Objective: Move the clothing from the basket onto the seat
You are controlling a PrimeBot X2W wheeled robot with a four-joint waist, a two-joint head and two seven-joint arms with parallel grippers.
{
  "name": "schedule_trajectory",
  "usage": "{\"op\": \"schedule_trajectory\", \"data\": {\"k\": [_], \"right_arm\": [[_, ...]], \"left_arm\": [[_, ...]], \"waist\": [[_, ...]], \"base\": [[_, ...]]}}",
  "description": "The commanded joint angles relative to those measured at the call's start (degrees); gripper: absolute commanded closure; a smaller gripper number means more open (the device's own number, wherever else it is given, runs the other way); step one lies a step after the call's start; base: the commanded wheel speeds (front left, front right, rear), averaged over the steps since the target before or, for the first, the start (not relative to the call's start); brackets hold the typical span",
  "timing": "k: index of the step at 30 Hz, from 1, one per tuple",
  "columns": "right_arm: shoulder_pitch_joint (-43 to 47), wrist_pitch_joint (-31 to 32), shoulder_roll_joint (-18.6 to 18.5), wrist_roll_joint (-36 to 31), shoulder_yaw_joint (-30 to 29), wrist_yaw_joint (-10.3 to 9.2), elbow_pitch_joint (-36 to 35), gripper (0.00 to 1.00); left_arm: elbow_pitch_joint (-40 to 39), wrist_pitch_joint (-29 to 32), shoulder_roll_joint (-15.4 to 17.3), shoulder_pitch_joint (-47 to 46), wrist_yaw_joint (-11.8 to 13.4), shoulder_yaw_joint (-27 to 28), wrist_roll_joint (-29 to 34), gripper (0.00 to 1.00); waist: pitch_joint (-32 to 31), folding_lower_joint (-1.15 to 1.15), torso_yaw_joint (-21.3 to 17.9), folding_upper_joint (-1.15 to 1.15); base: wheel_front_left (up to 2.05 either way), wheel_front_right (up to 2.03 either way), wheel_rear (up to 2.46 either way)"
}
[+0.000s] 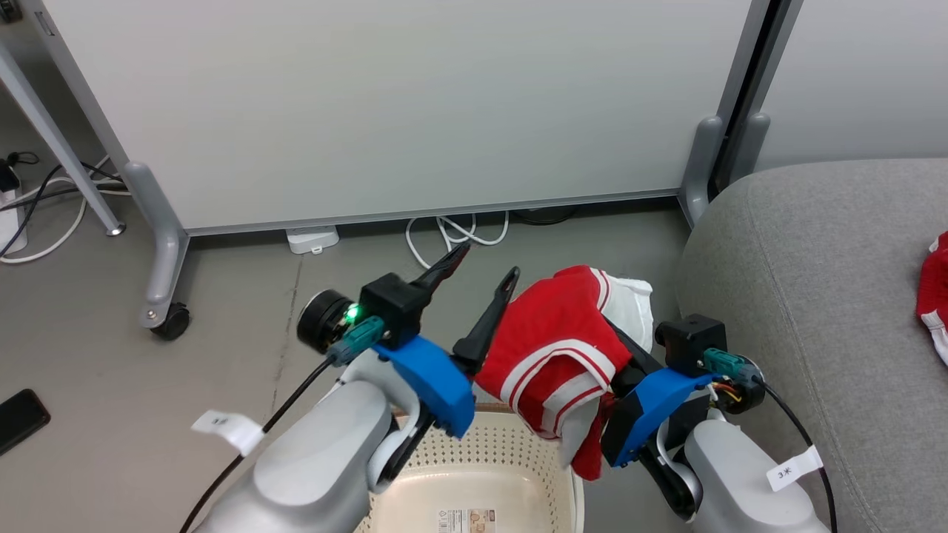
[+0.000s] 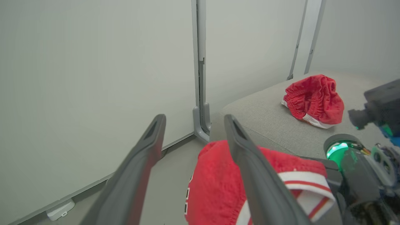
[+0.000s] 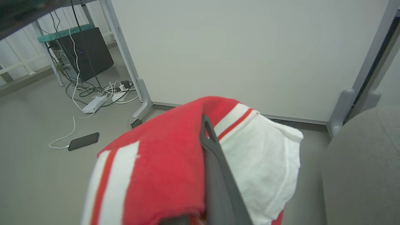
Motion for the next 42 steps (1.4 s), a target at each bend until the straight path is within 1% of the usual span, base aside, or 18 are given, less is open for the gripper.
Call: {"op": "schedule_trajectory", "data": {"k": [1, 5, 9, 13, 16, 21, 27, 30, 33, 34, 35, 36, 37, 42], "right_arm": [[-0.03, -0.32, -0.05, -0.65, -0.56, 0.03, -0.46, 1.0], [1.08, -0.34, -0.05, -1.85, -2.18, 0.03, -1.78, 1.0], [1.98, -0.36, -0.05, -2.64, -3.0, 0.03, -3.71, 1.0], [3.01, -0.37, -0.05, -3.29, -3.75, 0.03, -5.44, 1.0], [3.81, -0.23, -0.05, -3.7, -4.24, 0.03, -6.62, 1.0], [4.91, 0.47, -0.05, -4.53, -5.35, 0.03, -7.92, 1.0], [5.95, 1.09, -0.05, -4.63, -6.47, 0.03, -9.41, 1.0], [6.21, 1.38, -0.05, -3.86, -5.97, 0.03, -10.62, 1.0], [6.21, 1.53, -0.06, -3.13, -5.28, 0.03, -11.85, 1.0], [6.21, 1.53, -0.06, -3.13, -5.28, 0.03, -11.85, 1.0], [6.08, 1.72, -0.06, -2.87, -4.79, 0.03, -12.49, 1.0], [6.02, 1.79, -0.06, -2.72, -4.78, 0.03, -12.77, 1.0], [6.02, 1.79, -0.06, -2.72, -4.78, 0.03, -12.77, 1.0], [5.87, 1.97, -0.06, -3.12, -5.25, 0.03, -13.78, 1.0]], "left_arm": [[-1.38, -0.27, 0.72, 1.88, 0.55, 1.38, 0.5, 0.0], [-6.44, -0.28, 2.61, 8.14, 1.75, 6.83, 3.24, 0.0], [-11.53, -0.28, 4.52, 14.51, 2.26, 12.57, 7.46, 0.0], [-15.62, -0.28, 5.12, 20.99, 2.09, 18.34, 11.35, 0.0], [-18.16, -0.28, 4.9, 25.3, 1.83, 22.42, 14.16, 0.0], [-19.56, -0.29, 3.41, 29.92, 0.43, 27.26, 17.55, 0.0], [-19.13, -0.29, 1.4, 31.35, -1.47, 30.48, 20.55, 0.0], [-19.2, -0.29, 0.81, 31.69, -2.06, 31.6, 21.68, 0.0], [-19.26, -0.28, 0.38, 31.79, -2.62, 32.5, 22.68, 0.0], [-19.26, -0.28, 0.38, 31.79, -2.62, 32.5, 22.68, 0.0], [-19.42, -0.29, 0.21, 31.79, -2.82, 33.08, 23.23, 0.0], [-19.52, -0.29, 0.14, 31.68, -2.98, 33.19, 23.36, 0.0], [-19.52, -0.29, 0.14, 31.68, -2.98, 33.19, 23.36, 0.0], [-19.83, -0.29, -0.24, 30.79, -3.27, 34.11, 24.11, 0.0]], "waist": [[0.16, 0.0, -0.13, 0.0], [0.69, 0.0, -0.87, 0.0], [1.26, 0.0, -2.04, 0.0], [1.55, 0.0, -3.27, 0.0], [1.68, 0.0, -4.19, 0.0], [1.72, 0.0, -4.76, 0.0], [1.49, 0.0, -4.88, 0.0], [1.53, 0.0, -6.05, 0.0], [1.95, 0.0, -8.19, 0.0], [1.95, 0.0, -8.19, 0.0], [2.38, 0.0, -10.15, 0.0], [2.62, 0.0, -11.15, 0.0], [2.62, 0.0, -11.15, 0.0], [3.91, 0.0, -16.55, 0.0]], "base": [[0.0, 0.0, 0.0], [0.0, 0.0, 0.0], [0.0, 0.0, 0.0], [0.0, 0.0, 0.0], [0.0, 0.0, 0.0], [0.0, 0.0, 0.0], [0.0, 0.0, 0.0], [0.0, 0.0, 0.0], [0.0, 0.0, 0.0], [0.0, 0.0, 0.0], [0.0, 0.0, 0.0], [0.0, 0.0, 0.0], [0.0, 0.0, 0.0], [0.0, 0.0, 0.0]]}}
